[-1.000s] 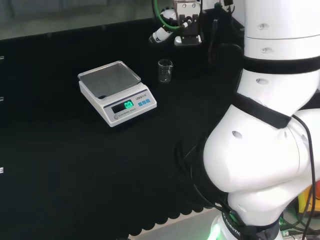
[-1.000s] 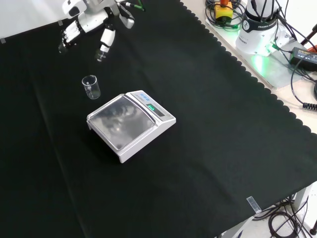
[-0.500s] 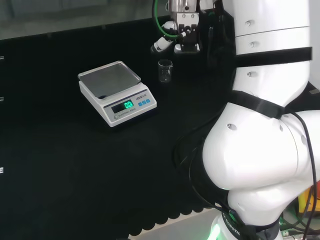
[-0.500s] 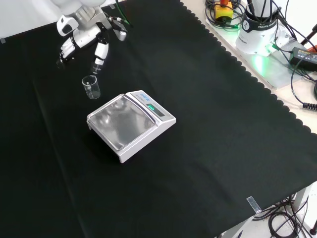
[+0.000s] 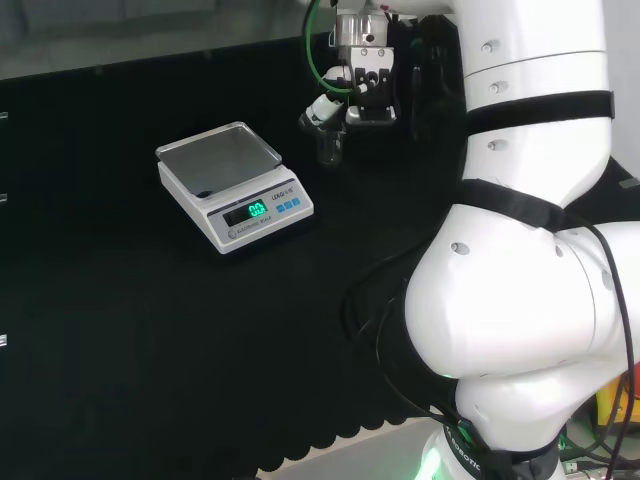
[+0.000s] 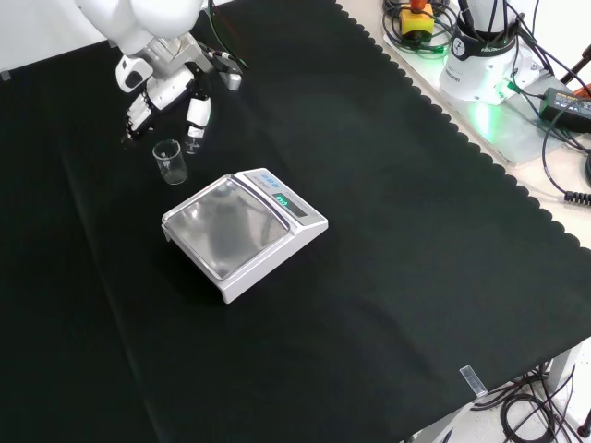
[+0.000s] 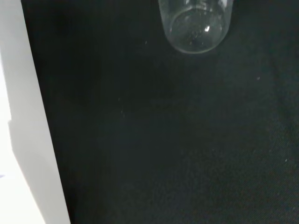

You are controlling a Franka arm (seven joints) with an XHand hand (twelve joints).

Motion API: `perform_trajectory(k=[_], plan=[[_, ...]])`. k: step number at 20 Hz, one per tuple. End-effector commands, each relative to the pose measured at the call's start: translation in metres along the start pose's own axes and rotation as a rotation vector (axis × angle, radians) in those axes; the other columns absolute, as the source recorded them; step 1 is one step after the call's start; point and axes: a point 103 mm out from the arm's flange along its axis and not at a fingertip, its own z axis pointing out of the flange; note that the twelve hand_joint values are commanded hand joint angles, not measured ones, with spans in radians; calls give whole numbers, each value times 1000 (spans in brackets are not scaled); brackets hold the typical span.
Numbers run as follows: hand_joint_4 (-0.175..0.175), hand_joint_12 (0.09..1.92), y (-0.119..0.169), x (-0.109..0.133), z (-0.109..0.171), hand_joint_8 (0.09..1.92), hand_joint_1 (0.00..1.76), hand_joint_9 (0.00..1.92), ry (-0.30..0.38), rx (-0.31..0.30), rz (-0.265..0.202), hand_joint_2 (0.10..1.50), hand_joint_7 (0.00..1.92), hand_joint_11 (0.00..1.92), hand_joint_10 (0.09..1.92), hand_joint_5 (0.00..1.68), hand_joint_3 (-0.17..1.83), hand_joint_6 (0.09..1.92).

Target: Pick up the beaker.

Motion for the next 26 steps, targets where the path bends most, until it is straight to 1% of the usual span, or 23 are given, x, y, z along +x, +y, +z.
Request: perform_trajectory(k=[1, 5, 6, 7, 9, 12, 17, 19, 21, 23, 26], plan=[[-102, 1512, 8, 3, 16, 510, 538, 0, 3, 44, -8, 1031, 0, 150, 740, 149, -175, 87], [-103, 1512, 16, 4, 24, 508, 539, 0, -2, 81, 5, 1032, 0, 148, 736, 148, -175, 87], [-103, 1513, 18, 4, 25, 514, 540, 0, -2, 86, -46, 1032, 0, 147, 737, 149, -175, 87], [-103, 1515, 20, 4, 27, 525, 543, 0, -1, 93, -55, 1032, 0, 146, 745, 151, -175, 87], [-105, 1519, 22, 3, 31, 558, 554, 0, -1, 111, -46, 1033, 0, 144, 771, 156, -175, 87], [-109, 1522, 25, 6, 34, 610, 596, 0, -21, 134, -26, 1033, 0, 147, 814, 173, -175, 87], [-120, 1460, 21, 4, 34, 801, 734, 51, -50, 154, 35, 1053, 22, 289, 937, 244, -175, 87], [-124, 1446, 19, 3, 33, 840, 775, 89, -54, 150, 55, 1062, 49, 325, 951, 265, -175, 87], [-129, 1424, 17, 4, 30, 870, 819, 145, -44, 128, 65, 1077, 95, 381, 954, 283, -175, 87], [-140, 1363, 15, 4, 26, 896, 868, 278, -40, 101, 69, 1101, 189, 495, 935, 313, -175, 87], [-161, 1267, 15, 8, 21, 901, 958, 518, -57, 47, 69, 1149, 362, 691, 868, 383, -175, 87]])
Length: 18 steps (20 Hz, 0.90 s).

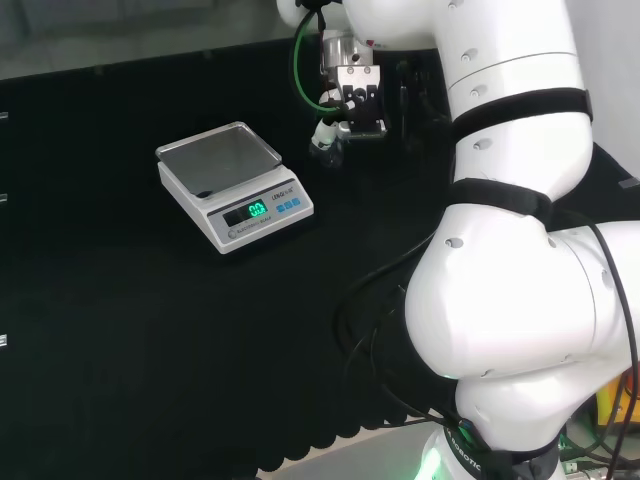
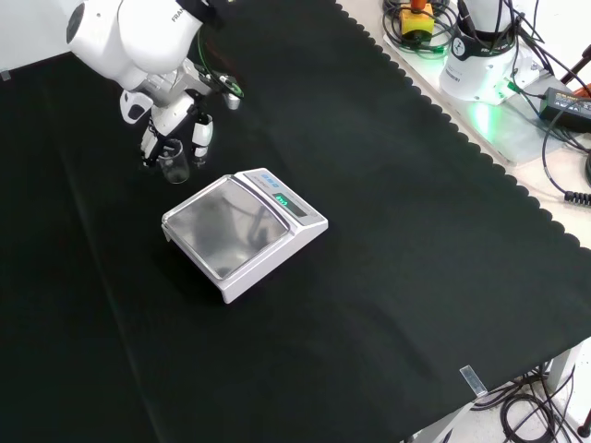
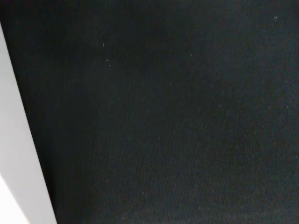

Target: Pick up the beaker.

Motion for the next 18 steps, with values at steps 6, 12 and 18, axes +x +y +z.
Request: perform_trajectory(k=[6, 12, 18], plan=[[-175, 917, -4, 11, -12, 959, 1167, 1028, -55, -109, 19, 1196, 759, 1208, 698, 468, -175, 582], [-175, 938, -7, 11, -19, 1104, 1250, 1047, -35, -101, 24, 1176, 847, 1228, 906, 468, -175, 862], [-175, 969, -25, 13, -36, 1136, 1255, 1072, -41, -106, 52, 1175, 890, 1235, 950, 489, -175, 889]])
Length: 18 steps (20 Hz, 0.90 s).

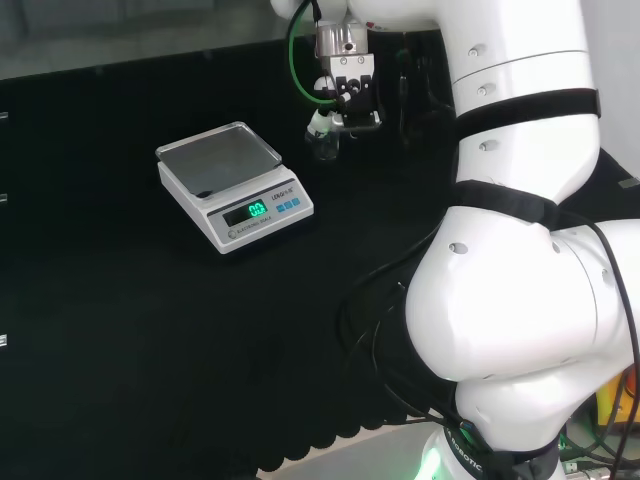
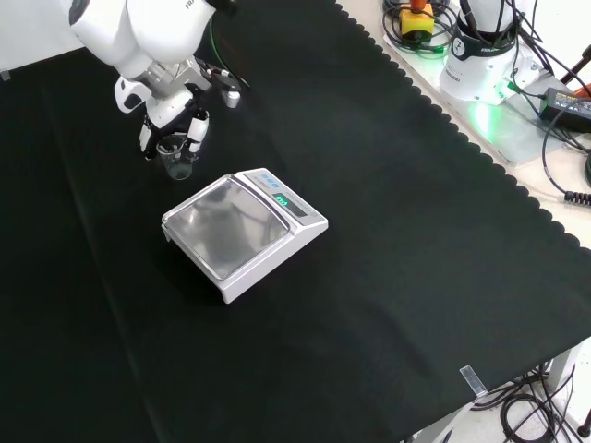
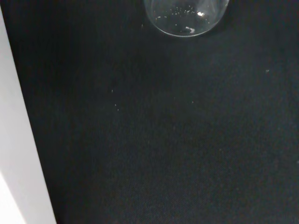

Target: Pick up the beaker.

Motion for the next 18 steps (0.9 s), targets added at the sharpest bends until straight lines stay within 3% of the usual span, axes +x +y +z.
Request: perform_trajectory(k=[1, 8, 18], plan=[[-175, 971, -19, 3, -20, 1138, 1254, 1073, -6, -4, 27, 1175, 891, 1236, 953, 489, -175, 890], [-175, 978, -46, 8, -49, 1141, 1238, 1077, 18, -55, -7, 1178, 893, 1244, 959, 484, -175, 895], [-175, 970, -76, 22, -69, 1136, 1223, 1079, -8, -94, -45, 1178, 891, 1258, 949, 472, -175, 892]])
